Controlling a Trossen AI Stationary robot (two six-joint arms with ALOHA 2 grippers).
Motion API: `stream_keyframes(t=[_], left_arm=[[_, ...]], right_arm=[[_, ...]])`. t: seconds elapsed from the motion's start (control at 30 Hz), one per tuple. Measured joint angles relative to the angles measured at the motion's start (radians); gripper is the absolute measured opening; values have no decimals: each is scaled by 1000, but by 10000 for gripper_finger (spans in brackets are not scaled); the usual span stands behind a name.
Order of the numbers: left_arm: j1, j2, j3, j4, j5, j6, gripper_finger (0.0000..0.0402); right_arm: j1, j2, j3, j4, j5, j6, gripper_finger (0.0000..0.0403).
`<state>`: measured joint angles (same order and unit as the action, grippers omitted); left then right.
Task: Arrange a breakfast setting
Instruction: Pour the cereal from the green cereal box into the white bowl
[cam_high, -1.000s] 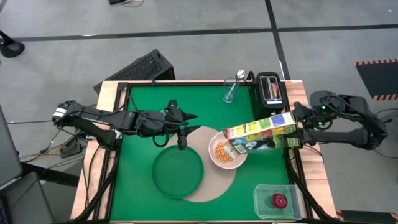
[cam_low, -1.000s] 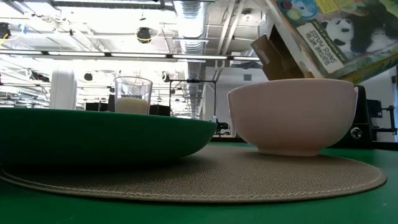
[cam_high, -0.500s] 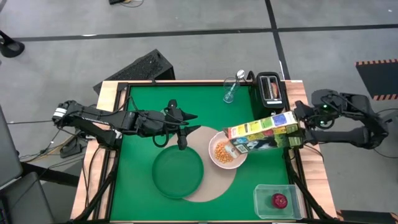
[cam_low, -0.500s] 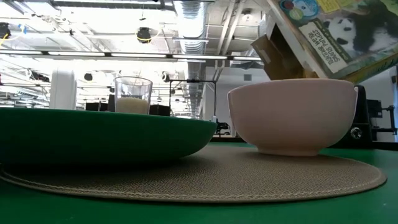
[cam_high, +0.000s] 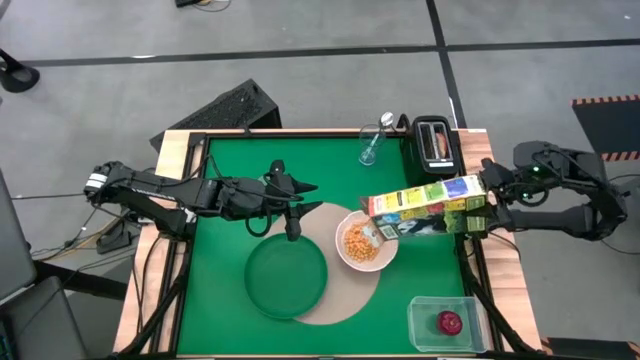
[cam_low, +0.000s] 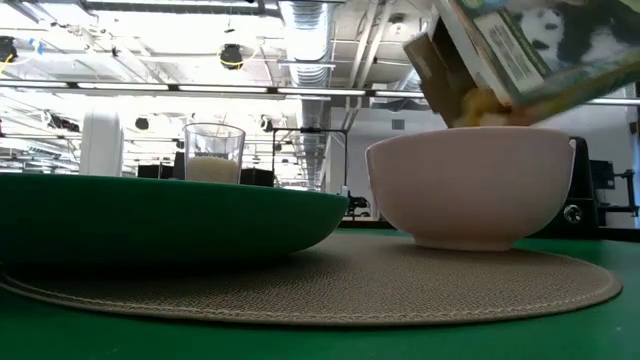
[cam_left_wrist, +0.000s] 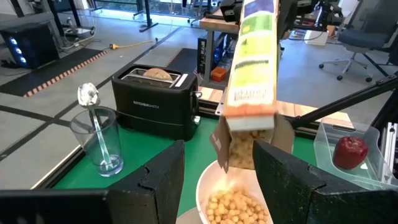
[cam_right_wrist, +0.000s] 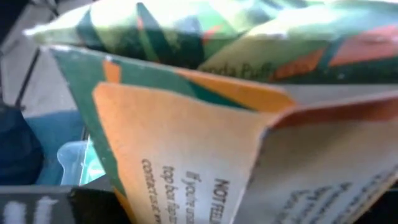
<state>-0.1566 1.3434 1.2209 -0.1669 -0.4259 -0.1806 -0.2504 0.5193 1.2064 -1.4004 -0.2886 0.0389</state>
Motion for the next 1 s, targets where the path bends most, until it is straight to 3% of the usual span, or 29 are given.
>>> stream_keyframes(t=[0.5,1.0], left_arm=[[0,0,0,1,-5,0,176],[0,0,0,7,-5,3,176]], right_arm=[[0,-201,-104,75,0,87,255],[1,-242,-157,130,-35,103,232]])
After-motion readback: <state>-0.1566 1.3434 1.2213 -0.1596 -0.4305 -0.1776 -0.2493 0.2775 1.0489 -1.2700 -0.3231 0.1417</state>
